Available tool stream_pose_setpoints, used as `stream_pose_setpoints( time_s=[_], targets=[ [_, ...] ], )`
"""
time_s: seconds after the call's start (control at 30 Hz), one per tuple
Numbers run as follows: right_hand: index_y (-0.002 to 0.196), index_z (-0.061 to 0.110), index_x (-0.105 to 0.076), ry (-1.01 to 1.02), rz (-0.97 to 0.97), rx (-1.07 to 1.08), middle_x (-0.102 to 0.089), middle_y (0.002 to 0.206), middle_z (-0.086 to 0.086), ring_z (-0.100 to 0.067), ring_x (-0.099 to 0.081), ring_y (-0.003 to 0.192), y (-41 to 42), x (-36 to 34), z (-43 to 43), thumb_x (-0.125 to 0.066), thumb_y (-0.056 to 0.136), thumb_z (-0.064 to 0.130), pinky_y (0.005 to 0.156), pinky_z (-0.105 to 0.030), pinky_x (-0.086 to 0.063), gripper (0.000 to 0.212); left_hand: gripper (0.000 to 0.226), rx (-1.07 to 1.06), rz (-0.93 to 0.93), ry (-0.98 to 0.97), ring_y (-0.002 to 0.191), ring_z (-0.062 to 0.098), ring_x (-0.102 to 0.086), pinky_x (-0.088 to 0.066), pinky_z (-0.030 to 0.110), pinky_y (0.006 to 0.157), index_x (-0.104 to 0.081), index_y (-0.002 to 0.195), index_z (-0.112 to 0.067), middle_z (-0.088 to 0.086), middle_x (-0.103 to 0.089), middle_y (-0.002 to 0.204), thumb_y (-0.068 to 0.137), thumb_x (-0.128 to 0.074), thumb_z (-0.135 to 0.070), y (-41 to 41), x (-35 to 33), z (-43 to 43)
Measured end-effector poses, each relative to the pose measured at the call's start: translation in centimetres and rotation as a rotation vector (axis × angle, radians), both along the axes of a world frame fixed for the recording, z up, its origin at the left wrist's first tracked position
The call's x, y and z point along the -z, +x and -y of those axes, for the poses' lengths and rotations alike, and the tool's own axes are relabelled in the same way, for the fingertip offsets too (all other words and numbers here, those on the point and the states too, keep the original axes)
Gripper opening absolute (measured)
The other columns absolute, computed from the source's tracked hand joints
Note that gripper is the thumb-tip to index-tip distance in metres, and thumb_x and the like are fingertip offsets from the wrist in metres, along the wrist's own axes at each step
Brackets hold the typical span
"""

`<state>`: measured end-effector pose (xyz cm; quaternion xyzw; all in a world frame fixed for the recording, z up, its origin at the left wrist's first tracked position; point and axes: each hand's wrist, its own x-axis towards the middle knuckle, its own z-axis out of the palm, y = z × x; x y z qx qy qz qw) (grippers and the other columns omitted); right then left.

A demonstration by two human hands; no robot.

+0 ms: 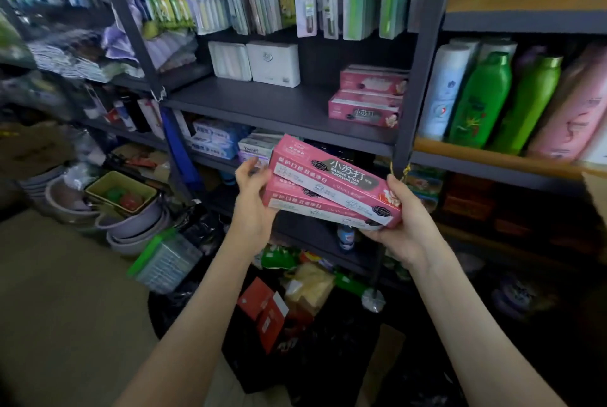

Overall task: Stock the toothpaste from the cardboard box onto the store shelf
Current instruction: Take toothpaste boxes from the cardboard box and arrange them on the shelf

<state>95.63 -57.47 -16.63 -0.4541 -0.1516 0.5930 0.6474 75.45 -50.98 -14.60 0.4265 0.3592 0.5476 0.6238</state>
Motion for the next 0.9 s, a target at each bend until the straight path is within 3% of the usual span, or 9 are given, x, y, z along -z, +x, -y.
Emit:
stream_pose_setpoints(
  time_s=[0.03,0.1,0.17,0.3,0.43,0.53,0.63,0.77,0.9],
  targets=[
    [0.096,0.015,-0.065,0.014,0.013,-0.011,-0.074,0.091,-0.009,-0.026,-0.069,0.088,-0.2,0.0,-1.5,-0.057,0.093,0.041,0.092,-0.048,-0.051,0.028,0.041,0.007,-0.029,-0.081,0.098,0.017,-0.064,-0.053,0.032,0.073,-0.05,0.129,-0.016,0.002,-0.066,0.109,0.097,-0.049,-0.043,0.1,-0.7,-1.2],
    [0.101,0.016,-0.066,0.035,0.079,-0.037,-0.074,0.091,-0.007,-0.025,-0.069,0.089,-0.6,-0.2,-4.3,-0.055,0.093,0.043,0.093,-0.047,-0.051,0.03,0.074,0.047,-0.234,-0.143,0.097,0.016,-0.068,-0.055,0.034,0.07,-0.061,0.125,-0.024,0.0,-0.072,0.106,0.082,-0.031,-0.076,0.2,-1.4,-3.6],
    [0.118,0.014,-0.06,0.043,0.158,-0.045,-0.073,0.102,-0.008,-0.026,-0.069,0.095,-0.7,-0.4,-7.1,-0.057,0.091,0.047,0.088,-0.046,-0.054,0.043,0.083,0.064,-0.379,-0.179,0.095,0.015,-0.068,-0.056,0.033,0.066,-0.062,0.12,-0.031,-0.001,-0.072,0.105,0.069,-0.028,-0.087,0.0,-1.8,-6.1],
    [0.13,0.013,-0.052,0.065,0.265,-0.023,-0.07,0.111,-0.01,-0.025,-0.069,0.098,-0.2,-0.8,-12.3,-0.06,0.088,0.052,0.074,-0.036,-0.055,0.058,0.057,0.068,-0.395,-0.295,0.089,0.016,-0.067,-0.053,0.032,0.066,-0.064,0.104,-0.027,0.0,-0.073,0.095,0.087,-0.037,-0.073,-0.3,-2.2,-11.7],
    [0.109,0.019,-0.063,0.043,0.289,-0.021,-0.072,0.105,-0.006,-0.021,-0.068,0.096,0.2,-1.4,-16.1,-0.054,0.089,0.054,0.091,-0.042,-0.051,0.042,0.042,0.055,-0.363,-0.184,0.081,0.015,-0.067,-0.052,0.029,0.059,-0.063,0.107,-0.02,0.002,-0.071,0.095,0.093,-0.043,-0.055,0.4,-1.8,-17.1],
    [0.123,0.021,-0.057,-0.099,0.399,0.038,-0.066,0.118,-0.003,-0.023,-0.059,0.111,0.8,-2.2,-18.6,-0.051,0.084,0.067,0.101,-0.046,-0.042,0.062,0.044,0.05,-0.386,-0.104,0.086,0.021,-0.068,-0.057,0.036,0.069,-0.059,0.116,-0.015,0.008,-0.071,0.103,0.095,-0.042,-0.05,1.8,-1.2,-21.4],
    [0.124,0.02,-0.055,-0.165,0.563,0.109,-0.063,0.117,0.002,-0.021,-0.056,0.112,1.8,-3.1,-20.4,-0.047,0.081,0.073,0.101,-0.043,-0.044,0.068,0.042,0.079,-0.373,-0.03,0.085,0.022,-0.067,-0.054,0.038,0.071,-0.056,0.117,-0.011,0.012,-0.069,0.103,0.098,-0.039,-0.044,3.5,-1.0,-24.9],
    [0.128,0.029,-0.056,-0.048,0.742,0.051,-0.062,0.121,0.018,-0.005,-0.053,0.118,4.0,-3.9,-21.7,-0.067,0.075,0.063,0.108,-0.032,-0.032,0.064,0.038,0.169,-0.292,0.132,0.08,0.016,-0.06,-0.05,0.032,0.068,-0.042,0.126,-0.007,0.008,-0.061,0.099,0.104,-0.029,-0.035,5.6,-1.4,-28.6],
    [0.129,0.026,-0.053,-0.005,0.844,0.108,-0.065,0.123,0.006,-0.014,-0.061,0.115,6.6,-4.2,-23.2,-0.083,0.069,0.047,0.106,-0.039,-0.041,0.071,0.048,0.429,-0.325,0.33,0.1,0.012,-0.06,-0.049,0.027,0.088,-0.034,0.134,-0.016,0.0,-0.059,0.11,0.101,-0.028,-0.05,7.6,-1.6,-32.6]
  ],
)
